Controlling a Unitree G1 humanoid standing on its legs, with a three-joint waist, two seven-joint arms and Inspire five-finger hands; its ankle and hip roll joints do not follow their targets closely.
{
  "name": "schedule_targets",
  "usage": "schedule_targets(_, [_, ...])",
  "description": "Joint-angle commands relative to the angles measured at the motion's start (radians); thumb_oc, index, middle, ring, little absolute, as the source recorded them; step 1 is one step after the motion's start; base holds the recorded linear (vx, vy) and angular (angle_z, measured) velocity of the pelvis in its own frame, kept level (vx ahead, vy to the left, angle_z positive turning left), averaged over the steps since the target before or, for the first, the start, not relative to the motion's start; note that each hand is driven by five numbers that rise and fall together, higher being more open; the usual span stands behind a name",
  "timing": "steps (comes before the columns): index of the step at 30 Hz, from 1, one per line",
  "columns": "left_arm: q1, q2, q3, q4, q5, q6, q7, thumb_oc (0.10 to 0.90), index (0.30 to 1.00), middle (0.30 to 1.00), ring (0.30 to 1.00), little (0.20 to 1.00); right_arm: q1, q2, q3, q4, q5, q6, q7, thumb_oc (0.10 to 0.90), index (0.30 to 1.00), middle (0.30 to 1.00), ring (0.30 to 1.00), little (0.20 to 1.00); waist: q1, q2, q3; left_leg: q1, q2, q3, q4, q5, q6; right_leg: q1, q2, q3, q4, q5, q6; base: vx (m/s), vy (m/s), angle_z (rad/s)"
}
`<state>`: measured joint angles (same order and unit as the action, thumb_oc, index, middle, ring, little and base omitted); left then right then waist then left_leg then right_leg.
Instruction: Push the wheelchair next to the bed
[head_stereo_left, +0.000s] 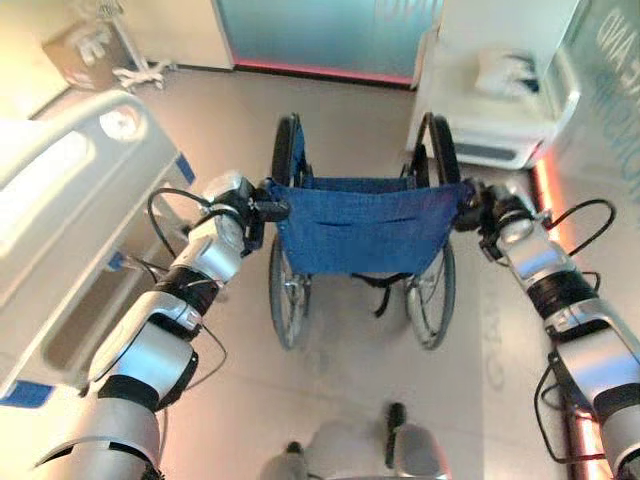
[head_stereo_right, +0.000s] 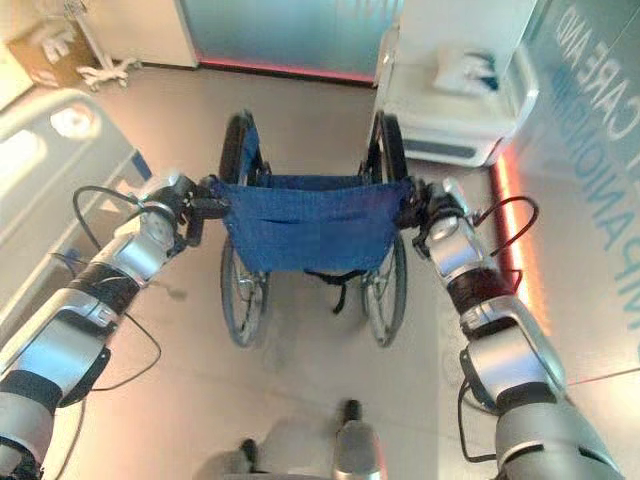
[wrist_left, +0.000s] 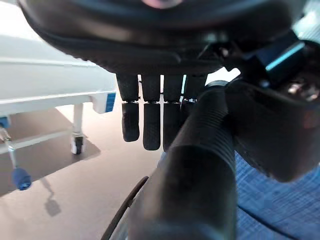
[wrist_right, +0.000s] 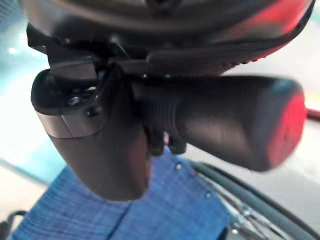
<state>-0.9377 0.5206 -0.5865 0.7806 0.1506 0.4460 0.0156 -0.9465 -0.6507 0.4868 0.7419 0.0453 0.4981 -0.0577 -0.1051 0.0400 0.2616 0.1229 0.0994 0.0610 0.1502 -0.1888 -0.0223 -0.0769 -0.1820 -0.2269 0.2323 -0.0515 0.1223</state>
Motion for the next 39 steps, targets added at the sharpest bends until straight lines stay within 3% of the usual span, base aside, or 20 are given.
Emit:
schedule_targets(1, [0.132,0.003,-0.020,-0.020,-0.119,-0.143,-0.067,0.400,0.300,0.300,0.300,0.300,0.057,0.044,0.100,-0.003,-0.010,-0.172,0.149,0.400,0.300,0.300,0.300,0.300,0.027,-0.087,-0.062,0.113,-0.048,0.064,0.083,0.051,-0.023,-0.066,-0.002,-0.002,-0.129,0.205,-0.022,0.32,-0.234,0.22])
schedule_targets(5, [0.120,-0.013,-0.021,0.019,-0.132,-0.143,-0.052,0.400,0.300,0.300,0.300,0.300,0.031,0.028,0.131,0.036,-0.026,-0.218,0.181,0.400,0.300,0.300,0.300,0.300,0.024,-0.088,-0.101,0.085,0.032,0.096,0.256,0.248,-0.093,-0.021,0.046,-0.068,-0.157,0.145,-0.092,0.28,-0.223,0.13])
schedule_targets(9, [0.121,-0.004,-0.015,0.016,-0.122,-0.155,-0.054,0.400,0.300,0.300,0.300,0.300,0.020,0.007,0.134,0.032,-0.010,-0.222,0.183,0.400,0.300,0.300,0.300,0.300,0.070,-0.106,-0.070,-0.085,0.024,0.098,0.333,0.250,-0.082,0.069,0.068,-0.064,-0.170,0.098,-0.111,0.30,-0.163,0.02])
schedule_targets(10, [0.127,0.005,-0.010,0.010,-0.111,-0.154,-0.057,0.400,0.300,0.300,0.300,0.300,0.008,0.015,0.136,0.038,-0.006,-0.225,0.182,0.400,0.300,0.300,0.300,0.300,0.098,-0.106,-0.046,-0.141,-0.017,0.092,0.304,0.234,-0.064,0.109,0.079,-0.038,-0.174,0.086,-0.102,0.35,-0.068,-0.11])
schedule_targets(12, [0.135,0.013,0.002,0.006,-0.102,-0.151,-0.055,0.400,0.300,0.300,0.300,0.300,-0.014,0.035,0.142,0.047,-0.010,-0.217,0.183,0.400,0.300,0.300,0.300,0.300,0.129,-0.103,-0.023,-0.212,-0.033,0.113,0.237,0.256,-0.057,0.155,0.098,-0.016,-0.188,0.071,-0.097,0.40,-0.033,-0.23])
schedule_targets(14, [0.148,0.027,0.010,-0.013,-0.097,-0.139,-0.058,0.400,0.300,0.300,0.300,0.300,-0.031,0.067,0.149,0.044,-0.034,-0.182,0.177,0.400,0.300,0.300,0.300,0.300,0.186,-0.071,0.004,-0.335,-0.034,0.116,0.073,0.363,-0.074,0.222,0.140,0.011,-0.214,0.047,-0.097,0.47,0.051,-0.34])
schedule_targets(15, [0.150,0.029,0.010,-0.015,-0.098,-0.138,-0.058,0.400,0.300,0.300,0.300,0.300,-0.031,0.068,0.149,0.044,-0.035,-0.181,0.177,0.400,0.300,0.300,0.300,0.300,0.188,-0.070,0.006,-0.337,-0.034,0.115,0.062,0.371,-0.076,0.228,0.141,0.013,-0.216,0.045,-0.097,0.43,0.101,-0.43])
schedule_targets(17, [0.180,0.055,0.018,-0.051,-0.105,-0.127,-0.060,0.400,0.300,0.300,0.300,0.300,-0.027,0.070,0.153,0.041,-0.049,-0.186,0.183,0.400,0.300,0.300,0.300,0.300,0.231,-0.046,0.009,-0.387,-0.015,0.089,-0.094,0.476,-0.095,0.282,0.164,0.046,-0.229,0.025,-0.095,0.49,0.141,-0.50])
schedule_targets(19, [0.206,0.088,0.031,-0.087,-0.117,-0.116,-0.066,0.400,0.300,0.300,0.300,0.300,-0.027,0.055,0.156,0.046,-0.065,-0.210,0.205,0.400,0.300,0.300,0.300,0.300,0.253,-0.039,0.007,-0.399,-0.012,0.081,-0.163,0.496,-0.095,0.307,0.165,0.068,-0.213,-0.006,-0.096,0.47,0.212,-0.53])
schedule_targets(20, [0.215,0.107,0.037,-0.102,-0.125,-0.109,-0.068,0.400,0.300,0.300,0.300,0.300,-0.033,0.043,0.160,0.054,-0.071,-0.232,0.221,0.400,0.300,0.300,0.300,0.300,0.261,-0.032,0.004,-0.402,-0.009,0.083,-0.167,0.493,-0.091,0.315,0.168,0.077,-0.195,-0.033,-0.100,0.50,0.284,-0.71])
schedule_targets(22, [0.215,0.126,0.051,-0.100,-0.131,-0.100,-0.083,0.400,0.300,0.300,0.300,0.300,-0.040,0.038,0.165,0.089,-0.062,-0.260,0.234,0.400,0.300,0.300,0.300,0.300,0.264,-0.023,-0.013,-0.378,-0.009,0.120,-0.130,0.434,-0.061,0.309,0.166,0.072,-0.135,-0.089,-0.106,0.46,0.259,-0.59])
schedule_targets(25, [0.213,0.128,0.051,-0.085,-0.127,-0.094,-0.100,0.400,0.300,0.300,0.300,0.300,-0.014,0.060,0.145,0.112,-0.065,-0.262,0.246,0.400,0.300,0.300,0.300,0.300,0.281,-0.034,-0.036,-0.401,-0.036,0.118,-0.042,0.370,-0.034,0.324,0.147,0.057,-0.079,-0.132,-0.092,0.43,0.161,-0.25])
schedule_targets(26, [0.215,0.135,0.051,-0.078,-0.105,-0.098,-0.122,0.400,0.300,0.300,0.300,0.300,0.007,0.070,0.145,0.120,-0.053,-0.266,0.239,0.400,0.300,0.300,0.300,0.300,0.290,-0.045,-0.055,-0.363,-0.047,0.116,-0.024,0.327,0.000,0.323,0.118,0.040,-0.031,-0.138,-0.063,0.45,0.190,-0.04])
schedule_targets(29, [0.194,0.139,0.037,-0.046,-0.063,-0.104,-0.132,0.400,0.300,0.300,0.300,0.300,0.027,0.103,0.128,0.123,-0.065,-0.270,0.215,0.400,0.300,0.300,0.300,0.300,0.306,-0.060,-0.079,-0.315,-0.086,0.111,-0.067,0.314,0.032,0.328,0.071,0.014,0.108,-0.051,-0.004,0.40,0.205,-0.11])
schedule_targets(33, [0.172,0.131,0.006,-0.039,-0.045,-0.085,-0.133,0.400,0.300,0.300,0.300,0.300,0.051,0.122,0.111,0.103,-0.085,-0.261,0.203,0.400,0.300,0.300,0.300,0.300,0.293,-0.070,-0.094,-0.247,-0.134,0.116,-0.104,0.281,0.056,0.244,0.038,-0.009,0.263,0.090,0.029,0.37,0.190,-0.07])
schedule_targets(36, [0.182,0.108,0.016,-0.040,-0.023,-0.083,-0.145,0.400,0.300,0.300,0.300,0.300,0.044,0.126,0.108,0.100,-0.103,-0.248,0.217,0.400,0.300,0.300,0.300,0.300,0.255,-0.040,-0.086,-0.160,-0.129,0.083,-0.126,0.263,0.051,0.089,0.037,-0.022,0.199,0.108,0.003,0.35,0.050,0.05])
schedule_targets(39, [0.184,0.096,0.019,-0.041,-0.004,-0.087,-0.153,0.400,0.300,0.300,0.300,0.300,0.033,0.120,0.104,0.099,-0.114,-0.240,0.226,0.400,0.300,0.300,0.300,0.300,0.221,-0.038,-0.061,-0.094,-0.142,0.052,-0.142,0.233,0.043,0.006,0.000,-0.040,0.054,0.163,-0.003,0.33,-0.103,0.00])
